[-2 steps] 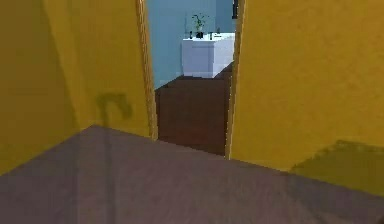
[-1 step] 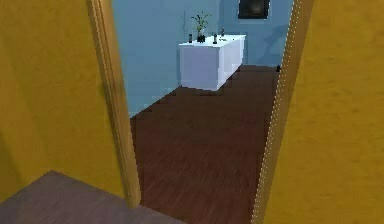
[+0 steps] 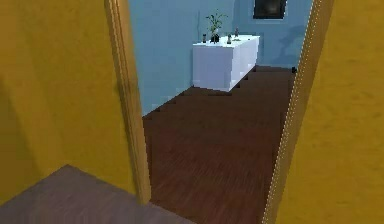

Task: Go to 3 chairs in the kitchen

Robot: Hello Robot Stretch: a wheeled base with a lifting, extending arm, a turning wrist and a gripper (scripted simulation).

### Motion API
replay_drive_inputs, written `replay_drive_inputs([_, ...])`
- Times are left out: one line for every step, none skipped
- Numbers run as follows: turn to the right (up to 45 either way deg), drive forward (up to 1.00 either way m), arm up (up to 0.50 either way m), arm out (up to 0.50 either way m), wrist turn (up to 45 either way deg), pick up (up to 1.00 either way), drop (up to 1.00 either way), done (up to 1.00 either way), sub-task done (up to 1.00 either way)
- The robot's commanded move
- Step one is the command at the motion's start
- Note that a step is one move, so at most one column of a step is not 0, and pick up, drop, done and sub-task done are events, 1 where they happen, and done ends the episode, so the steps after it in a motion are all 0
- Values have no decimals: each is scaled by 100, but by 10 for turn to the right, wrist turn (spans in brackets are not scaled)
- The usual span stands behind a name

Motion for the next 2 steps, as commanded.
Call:
replay_drive_inputs([0,95,0,0,0,0,0,0,0])
replay_drive_inputs([210,0,0,0,0,0,0,0,0])
